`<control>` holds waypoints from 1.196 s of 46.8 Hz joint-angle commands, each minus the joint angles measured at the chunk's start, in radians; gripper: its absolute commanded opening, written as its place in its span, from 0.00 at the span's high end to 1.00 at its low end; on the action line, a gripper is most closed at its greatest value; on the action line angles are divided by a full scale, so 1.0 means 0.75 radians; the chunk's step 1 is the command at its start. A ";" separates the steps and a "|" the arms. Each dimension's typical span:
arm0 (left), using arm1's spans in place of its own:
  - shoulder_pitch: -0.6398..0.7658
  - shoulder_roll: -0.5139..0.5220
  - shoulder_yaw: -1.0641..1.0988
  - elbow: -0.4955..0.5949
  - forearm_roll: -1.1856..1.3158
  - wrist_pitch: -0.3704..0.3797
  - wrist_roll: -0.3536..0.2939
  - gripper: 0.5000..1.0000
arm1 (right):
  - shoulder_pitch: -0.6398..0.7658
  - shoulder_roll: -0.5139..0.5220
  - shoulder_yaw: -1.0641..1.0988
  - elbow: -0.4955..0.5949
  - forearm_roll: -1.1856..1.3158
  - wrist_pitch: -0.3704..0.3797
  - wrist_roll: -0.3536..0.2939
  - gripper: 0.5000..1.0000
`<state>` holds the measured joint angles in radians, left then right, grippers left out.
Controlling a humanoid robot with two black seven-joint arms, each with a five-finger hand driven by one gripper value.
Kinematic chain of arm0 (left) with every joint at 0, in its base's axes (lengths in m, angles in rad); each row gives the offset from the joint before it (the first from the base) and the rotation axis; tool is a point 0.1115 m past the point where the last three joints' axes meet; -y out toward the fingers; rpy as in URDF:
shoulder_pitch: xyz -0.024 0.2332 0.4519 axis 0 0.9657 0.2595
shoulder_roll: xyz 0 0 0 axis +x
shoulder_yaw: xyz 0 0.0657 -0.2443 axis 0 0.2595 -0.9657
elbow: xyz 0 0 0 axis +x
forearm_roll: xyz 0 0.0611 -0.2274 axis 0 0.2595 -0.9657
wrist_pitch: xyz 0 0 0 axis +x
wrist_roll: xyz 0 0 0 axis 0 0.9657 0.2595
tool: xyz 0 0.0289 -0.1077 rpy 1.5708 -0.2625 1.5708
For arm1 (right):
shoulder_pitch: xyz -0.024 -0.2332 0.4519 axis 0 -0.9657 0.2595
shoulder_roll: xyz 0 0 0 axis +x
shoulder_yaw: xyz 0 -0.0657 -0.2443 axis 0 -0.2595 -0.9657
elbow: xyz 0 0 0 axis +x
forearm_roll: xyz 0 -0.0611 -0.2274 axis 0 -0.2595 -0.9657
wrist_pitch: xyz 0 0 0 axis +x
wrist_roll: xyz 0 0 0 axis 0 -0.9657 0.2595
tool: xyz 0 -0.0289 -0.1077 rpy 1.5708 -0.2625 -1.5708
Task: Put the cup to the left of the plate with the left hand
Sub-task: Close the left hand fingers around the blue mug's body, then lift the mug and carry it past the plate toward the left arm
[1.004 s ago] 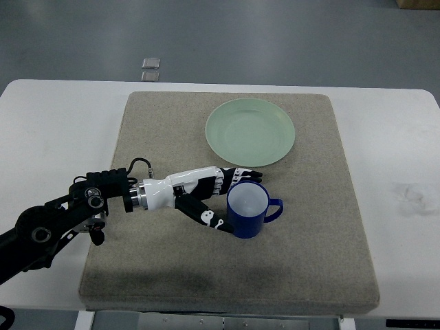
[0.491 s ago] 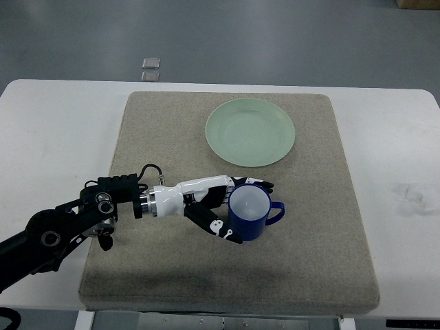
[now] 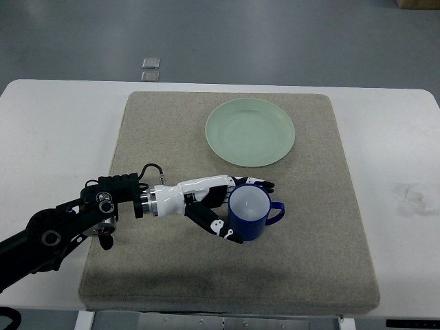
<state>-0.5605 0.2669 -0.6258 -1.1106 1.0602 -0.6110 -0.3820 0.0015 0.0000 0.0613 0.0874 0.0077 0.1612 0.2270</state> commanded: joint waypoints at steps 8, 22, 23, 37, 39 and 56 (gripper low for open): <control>-0.001 -0.002 0.000 0.000 0.002 0.000 0.000 0.21 | 0.000 0.000 0.000 0.000 0.000 0.000 0.000 0.14; -0.005 -0.002 0.000 0.000 0.002 0.000 -0.002 0.36 | 0.000 0.000 0.000 0.000 0.000 0.000 0.000 0.14; -0.005 -0.002 0.000 0.000 0.002 0.000 0.000 0.36 | 0.000 0.000 0.000 0.000 0.000 0.000 0.000 0.14; -0.011 -0.004 0.000 -0.002 0.002 0.000 -0.002 0.56 | 0.000 0.000 0.000 0.000 0.000 0.000 0.000 0.14; -0.013 -0.004 0.000 -0.002 0.002 0.000 -0.002 0.58 | 0.000 0.000 0.000 0.000 0.000 0.000 0.000 0.14; -0.034 0.067 -0.041 -0.029 -0.031 0.013 -0.014 0.85 | 0.000 0.000 0.000 0.000 0.000 0.002 0.000 0.14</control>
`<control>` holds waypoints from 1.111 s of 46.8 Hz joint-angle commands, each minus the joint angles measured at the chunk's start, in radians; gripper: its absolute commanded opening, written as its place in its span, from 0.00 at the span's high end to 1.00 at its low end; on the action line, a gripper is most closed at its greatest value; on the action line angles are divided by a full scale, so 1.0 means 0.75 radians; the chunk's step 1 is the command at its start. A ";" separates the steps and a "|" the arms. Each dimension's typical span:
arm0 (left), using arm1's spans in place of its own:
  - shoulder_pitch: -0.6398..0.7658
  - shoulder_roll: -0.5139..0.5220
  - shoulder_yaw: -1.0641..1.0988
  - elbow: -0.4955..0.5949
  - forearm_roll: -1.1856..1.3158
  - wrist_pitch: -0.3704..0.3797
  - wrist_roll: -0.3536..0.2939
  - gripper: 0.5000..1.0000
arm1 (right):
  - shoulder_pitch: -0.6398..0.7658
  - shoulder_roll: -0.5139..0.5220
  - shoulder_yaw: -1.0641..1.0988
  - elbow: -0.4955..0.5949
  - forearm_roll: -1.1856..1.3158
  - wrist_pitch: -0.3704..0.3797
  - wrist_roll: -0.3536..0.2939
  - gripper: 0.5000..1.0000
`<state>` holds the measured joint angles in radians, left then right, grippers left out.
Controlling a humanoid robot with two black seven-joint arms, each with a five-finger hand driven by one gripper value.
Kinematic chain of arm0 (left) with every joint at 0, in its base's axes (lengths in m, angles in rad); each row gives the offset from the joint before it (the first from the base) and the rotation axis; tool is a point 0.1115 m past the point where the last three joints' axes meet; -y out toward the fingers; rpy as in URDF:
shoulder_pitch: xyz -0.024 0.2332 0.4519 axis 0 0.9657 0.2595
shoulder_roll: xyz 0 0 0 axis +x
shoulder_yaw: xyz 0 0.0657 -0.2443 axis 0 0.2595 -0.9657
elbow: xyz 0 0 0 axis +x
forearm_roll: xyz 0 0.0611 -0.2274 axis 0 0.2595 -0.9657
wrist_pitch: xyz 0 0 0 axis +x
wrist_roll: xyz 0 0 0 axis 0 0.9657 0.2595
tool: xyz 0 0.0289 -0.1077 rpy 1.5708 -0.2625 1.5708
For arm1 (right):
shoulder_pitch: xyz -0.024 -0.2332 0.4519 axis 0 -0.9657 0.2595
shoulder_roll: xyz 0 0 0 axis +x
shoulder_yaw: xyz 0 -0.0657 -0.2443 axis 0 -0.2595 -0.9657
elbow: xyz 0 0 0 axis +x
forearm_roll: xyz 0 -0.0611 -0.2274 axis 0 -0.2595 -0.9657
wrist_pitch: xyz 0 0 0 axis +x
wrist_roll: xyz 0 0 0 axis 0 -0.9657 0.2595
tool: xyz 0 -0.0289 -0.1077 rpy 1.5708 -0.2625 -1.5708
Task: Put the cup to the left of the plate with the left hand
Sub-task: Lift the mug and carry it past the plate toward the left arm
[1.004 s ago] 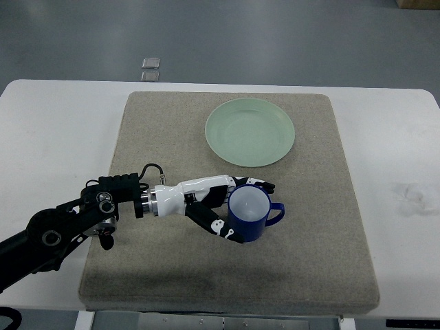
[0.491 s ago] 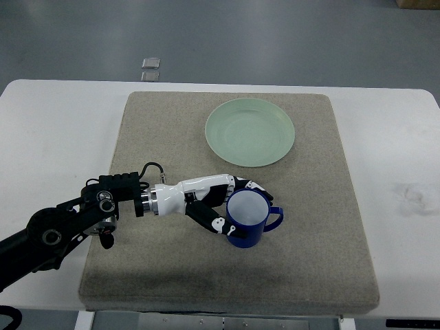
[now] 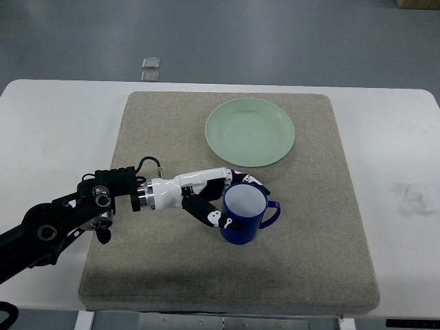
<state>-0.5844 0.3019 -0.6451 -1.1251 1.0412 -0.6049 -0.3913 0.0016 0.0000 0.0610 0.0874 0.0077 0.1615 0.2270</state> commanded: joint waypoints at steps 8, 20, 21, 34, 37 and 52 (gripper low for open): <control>-0.010 0.098 -0.091 -0.036 -0.006 0.070 -0.049 0.88 | 0.000 0.000 0.000 0.000 0.000 -0.001 0.000 0.14; -0.018 0.254 -0.134 -0.030 -0.142 0.115 -0.112 0.88 | 0.000 0.000 0.000 0.000 0.000 -0.001 0.000 0.14; -0.018 0.264 -0.138 -0.028 -0.167 0.121 -0.112 0.88 | 0.000 0.000 0.000 0.000 0.000 -0.001 0.000 0.14; -0.016 0.375 -0.144 0.064 -0.404 0.262 -0.120 0.84 | 0.000 0.000 0.000 0.000 0.000 -0.001 0.000 0.14; -0.016 0.377 -0.144 0.107 -0.431 0.271 -0.122 0.84 | 0.000 0.000 0.000 0.000 0.000 -0.001 0.000 0.14; -0.014 0.373 -0.144 0.279 -0.443 0.316 -0.141 0.79 | 0.000 0.000 -0.002 0.000 0.000 -0.001 0.000 0.14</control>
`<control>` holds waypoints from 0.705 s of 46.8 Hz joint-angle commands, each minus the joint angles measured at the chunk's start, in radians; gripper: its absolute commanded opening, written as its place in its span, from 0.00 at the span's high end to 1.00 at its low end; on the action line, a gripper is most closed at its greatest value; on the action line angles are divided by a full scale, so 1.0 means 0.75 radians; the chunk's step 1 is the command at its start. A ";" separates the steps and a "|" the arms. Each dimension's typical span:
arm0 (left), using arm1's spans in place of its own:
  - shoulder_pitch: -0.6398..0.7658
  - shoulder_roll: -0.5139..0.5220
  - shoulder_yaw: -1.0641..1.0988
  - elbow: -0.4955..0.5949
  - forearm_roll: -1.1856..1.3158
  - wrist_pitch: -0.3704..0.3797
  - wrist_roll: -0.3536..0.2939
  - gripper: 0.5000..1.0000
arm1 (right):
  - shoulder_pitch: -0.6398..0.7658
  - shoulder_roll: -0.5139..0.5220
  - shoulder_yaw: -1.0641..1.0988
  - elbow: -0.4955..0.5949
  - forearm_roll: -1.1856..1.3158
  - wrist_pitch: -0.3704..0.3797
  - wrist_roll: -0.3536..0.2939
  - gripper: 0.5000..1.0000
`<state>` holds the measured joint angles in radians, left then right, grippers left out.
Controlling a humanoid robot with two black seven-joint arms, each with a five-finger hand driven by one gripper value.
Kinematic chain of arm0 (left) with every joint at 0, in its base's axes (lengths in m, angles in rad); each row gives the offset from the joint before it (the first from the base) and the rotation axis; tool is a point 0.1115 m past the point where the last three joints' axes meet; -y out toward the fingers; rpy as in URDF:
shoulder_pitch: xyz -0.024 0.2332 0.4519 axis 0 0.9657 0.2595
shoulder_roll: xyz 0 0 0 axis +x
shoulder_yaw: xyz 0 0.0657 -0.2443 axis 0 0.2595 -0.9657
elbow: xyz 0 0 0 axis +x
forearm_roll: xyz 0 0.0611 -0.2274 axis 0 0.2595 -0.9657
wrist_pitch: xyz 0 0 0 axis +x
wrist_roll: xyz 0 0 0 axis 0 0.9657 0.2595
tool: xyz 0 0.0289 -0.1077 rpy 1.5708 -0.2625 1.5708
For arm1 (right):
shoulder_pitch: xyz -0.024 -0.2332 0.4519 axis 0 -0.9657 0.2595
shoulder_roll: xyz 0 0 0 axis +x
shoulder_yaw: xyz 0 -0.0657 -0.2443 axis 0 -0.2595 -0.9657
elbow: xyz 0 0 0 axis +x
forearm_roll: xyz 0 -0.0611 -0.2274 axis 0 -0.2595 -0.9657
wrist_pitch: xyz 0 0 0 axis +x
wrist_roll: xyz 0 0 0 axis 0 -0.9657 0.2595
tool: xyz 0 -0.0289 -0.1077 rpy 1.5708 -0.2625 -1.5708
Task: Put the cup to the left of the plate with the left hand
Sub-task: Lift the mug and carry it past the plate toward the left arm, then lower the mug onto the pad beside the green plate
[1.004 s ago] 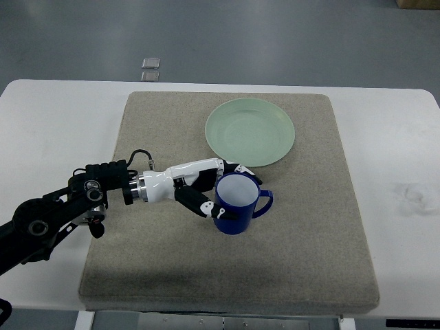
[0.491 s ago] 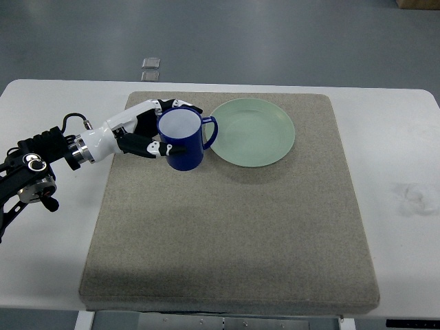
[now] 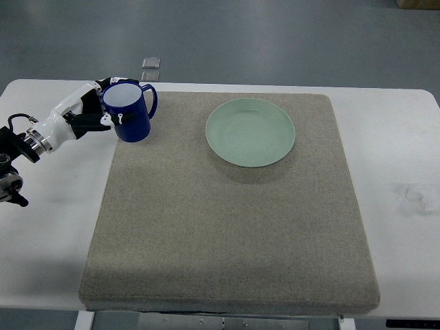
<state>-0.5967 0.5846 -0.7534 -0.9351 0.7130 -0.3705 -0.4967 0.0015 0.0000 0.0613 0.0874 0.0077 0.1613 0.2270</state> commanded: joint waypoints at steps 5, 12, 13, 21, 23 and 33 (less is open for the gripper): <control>0.002 -0.021 0.004 0.069 -0.006 0.003 0.000 0.76 | 0.000 0.000 0.000 0.000 0.000 0.002 0.000 0.14; 0.004 -0.074 0.006 0.116 -0.004 0.003 -0.002 0.70 | 0.000 0.000 0.000 0.000 0.000 0.000 0.000 0.14; 0.004 -0.076 0.006 0.122 -0.004 0.005 -0.002 0.69 | 0.000 0.000 0.000 0.000 0.000 0.000 0.000 0.14; 0.006 -0.115 0.015 0.152 0.013 0.015 -0.002 0.68 | 0.000 0.000 0.000 0.000 0.000 0.000 0.000 0.14; 0.006 -0.123 0.015 0.157 0.015 0.019 -0.002 0.67 | 0.000 0.000 0.000 0.000 0.000 0.002 0.000 0.14; 0.008 -0.137 0.019 0.171 0.019 0.060 -0.002 0.52 | 0.000 0.000 0.000 0.000 0.000 0.000 0.000 0.14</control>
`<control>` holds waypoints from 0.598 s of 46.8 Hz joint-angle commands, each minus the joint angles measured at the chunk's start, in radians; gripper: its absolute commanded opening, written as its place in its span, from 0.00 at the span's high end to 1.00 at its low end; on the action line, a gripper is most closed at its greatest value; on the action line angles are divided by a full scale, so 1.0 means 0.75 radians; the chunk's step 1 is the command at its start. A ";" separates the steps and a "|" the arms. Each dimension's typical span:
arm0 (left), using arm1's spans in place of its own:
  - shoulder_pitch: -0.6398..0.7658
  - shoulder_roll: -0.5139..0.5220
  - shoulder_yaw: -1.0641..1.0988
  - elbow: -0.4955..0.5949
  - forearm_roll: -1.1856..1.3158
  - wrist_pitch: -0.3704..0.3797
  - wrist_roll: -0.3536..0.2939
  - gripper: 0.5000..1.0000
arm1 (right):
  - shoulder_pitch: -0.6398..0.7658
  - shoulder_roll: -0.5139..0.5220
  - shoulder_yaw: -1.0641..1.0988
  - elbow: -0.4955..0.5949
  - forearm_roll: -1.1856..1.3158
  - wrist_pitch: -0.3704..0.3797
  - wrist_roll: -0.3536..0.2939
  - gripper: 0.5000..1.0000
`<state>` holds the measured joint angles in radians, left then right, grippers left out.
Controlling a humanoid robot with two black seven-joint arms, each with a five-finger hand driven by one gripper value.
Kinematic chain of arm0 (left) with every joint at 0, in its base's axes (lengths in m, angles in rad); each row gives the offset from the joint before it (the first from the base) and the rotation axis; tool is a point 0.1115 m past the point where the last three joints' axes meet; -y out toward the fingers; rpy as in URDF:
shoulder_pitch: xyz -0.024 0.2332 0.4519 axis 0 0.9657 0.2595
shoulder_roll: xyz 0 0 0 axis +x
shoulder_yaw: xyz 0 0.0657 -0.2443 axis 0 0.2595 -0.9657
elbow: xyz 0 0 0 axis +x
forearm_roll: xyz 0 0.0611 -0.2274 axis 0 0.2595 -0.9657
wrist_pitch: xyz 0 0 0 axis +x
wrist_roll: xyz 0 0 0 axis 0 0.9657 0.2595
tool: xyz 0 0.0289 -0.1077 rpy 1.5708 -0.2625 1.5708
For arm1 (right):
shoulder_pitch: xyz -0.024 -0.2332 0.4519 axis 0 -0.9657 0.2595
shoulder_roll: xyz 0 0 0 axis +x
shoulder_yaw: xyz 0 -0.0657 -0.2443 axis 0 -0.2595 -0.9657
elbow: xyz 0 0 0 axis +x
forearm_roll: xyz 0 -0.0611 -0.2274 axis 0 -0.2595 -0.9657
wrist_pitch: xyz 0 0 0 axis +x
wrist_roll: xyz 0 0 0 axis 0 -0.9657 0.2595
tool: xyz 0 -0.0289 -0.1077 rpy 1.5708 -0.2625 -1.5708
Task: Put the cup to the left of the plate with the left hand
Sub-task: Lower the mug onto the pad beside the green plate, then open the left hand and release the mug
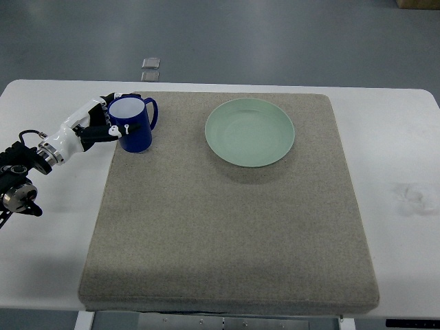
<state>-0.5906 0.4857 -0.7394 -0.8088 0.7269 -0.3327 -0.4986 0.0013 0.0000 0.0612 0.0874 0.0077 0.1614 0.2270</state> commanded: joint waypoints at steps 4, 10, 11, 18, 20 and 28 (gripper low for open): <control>0.004 -0.012 0.002 0.003 0.000 0.020 0.000 0.44 | 0.000 0.000 0.000 0.000 0.000 0.000 0.000 0.14; 0.006 -0.022 0.002 0.007 0.002 0.022 0.002 0.32 | 0.000 0.000 0.000 0.000 0.000 0.000 0.000 0.14; 0.006 -0.024 0.004 0.007 0.004 0.022 0.002 0.31 | 0.000 0.000 0.000 0.000 0.000 0.002 0.000 0.14; 0.006 -0.028 0.004 0.007 0.011 0.022 0.002 0.10 | 0.000 0.000 0.000 0.000 0.000 0.000 0.000 0.14; 0.006 -0.026 0.004 0.009 0.011 0.022 0.002 0.07 | 0.000 0.000 0.000 0.000 0.000 0.000 0.000 0.14; 0.006 -0.026 0.016 0.007 0.011 0.020 0.002 0.00 | 0.000 0.000 0.000 0.000 0.000 0.000 0.000 0.14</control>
<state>-0.5860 0.4659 -0.7342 -0.8030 0.7360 -0.3159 -0.4970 0.0015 0.0000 0.0613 0.0874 0.0077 0.1614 0.2270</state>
